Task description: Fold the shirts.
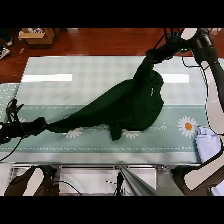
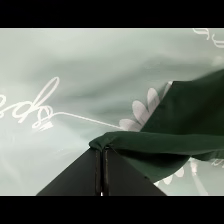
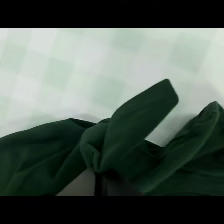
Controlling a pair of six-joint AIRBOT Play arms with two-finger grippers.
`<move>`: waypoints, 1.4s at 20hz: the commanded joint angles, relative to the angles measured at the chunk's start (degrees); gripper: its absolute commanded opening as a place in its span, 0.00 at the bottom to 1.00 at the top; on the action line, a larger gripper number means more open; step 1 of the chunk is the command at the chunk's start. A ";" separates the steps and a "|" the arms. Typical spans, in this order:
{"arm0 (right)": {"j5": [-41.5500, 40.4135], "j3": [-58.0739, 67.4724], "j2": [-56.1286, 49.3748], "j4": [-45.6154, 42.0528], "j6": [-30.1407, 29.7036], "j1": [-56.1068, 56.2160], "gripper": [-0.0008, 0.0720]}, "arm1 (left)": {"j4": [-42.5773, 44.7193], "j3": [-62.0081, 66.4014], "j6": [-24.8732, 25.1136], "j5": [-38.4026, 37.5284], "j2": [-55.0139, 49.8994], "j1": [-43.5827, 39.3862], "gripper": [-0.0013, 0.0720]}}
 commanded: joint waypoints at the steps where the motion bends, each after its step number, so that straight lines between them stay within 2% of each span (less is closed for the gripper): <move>1: 0.87 0.02 -0.02 -0.24 0.13 0.07 0.06 | 0.02 -0.02 0.57 0.59 -0.31 0.02 0.04; 3: 1.01 0.02 -0.02 -0.24 0.13 0.07 0.06 | 0.04 -0.02 1.70 0.68 -0.31 0.02 0.04; 28: 3.13 0.02 0.00 -0.20 0.59 0.07 0.06 | 0.04 -0.02 1.68 3.06 -0.31 0.02 0.04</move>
